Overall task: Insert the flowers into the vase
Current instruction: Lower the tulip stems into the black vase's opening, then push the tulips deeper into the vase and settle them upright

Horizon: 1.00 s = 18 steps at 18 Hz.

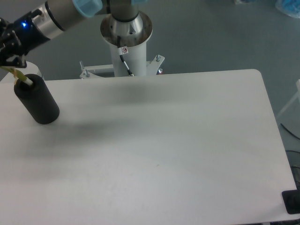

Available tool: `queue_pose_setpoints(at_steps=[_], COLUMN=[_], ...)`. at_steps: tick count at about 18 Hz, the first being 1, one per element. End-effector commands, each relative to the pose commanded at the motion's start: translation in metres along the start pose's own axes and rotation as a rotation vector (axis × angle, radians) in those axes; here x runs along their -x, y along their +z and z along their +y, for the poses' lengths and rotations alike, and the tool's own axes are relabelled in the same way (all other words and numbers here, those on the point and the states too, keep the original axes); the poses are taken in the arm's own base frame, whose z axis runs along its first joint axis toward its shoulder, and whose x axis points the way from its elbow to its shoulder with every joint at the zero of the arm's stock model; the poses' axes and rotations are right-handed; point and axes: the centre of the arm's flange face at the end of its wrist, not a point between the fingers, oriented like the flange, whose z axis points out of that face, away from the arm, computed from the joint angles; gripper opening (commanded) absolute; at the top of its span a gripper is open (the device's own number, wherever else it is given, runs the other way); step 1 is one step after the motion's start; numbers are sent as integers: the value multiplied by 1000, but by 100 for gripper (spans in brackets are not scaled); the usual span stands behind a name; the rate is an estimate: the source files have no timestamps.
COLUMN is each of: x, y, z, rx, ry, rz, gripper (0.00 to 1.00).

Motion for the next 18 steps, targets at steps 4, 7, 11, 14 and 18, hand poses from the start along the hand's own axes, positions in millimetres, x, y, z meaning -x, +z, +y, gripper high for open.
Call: queue_pose_setpoints(at_steps=[4, 7, 11, 14, 18], x=[-4, -4, -1, 0, 4], y=[8, 11, 23, 26, 32], z=[11, 17, 18, 28, 42], rx=[10, 15, 25, 32, 41], ry=[-2, 10, 11, 10, 4], rz=[17, 23, 44, 50, 60], gripper=[32, 32, 32, 32, 32])
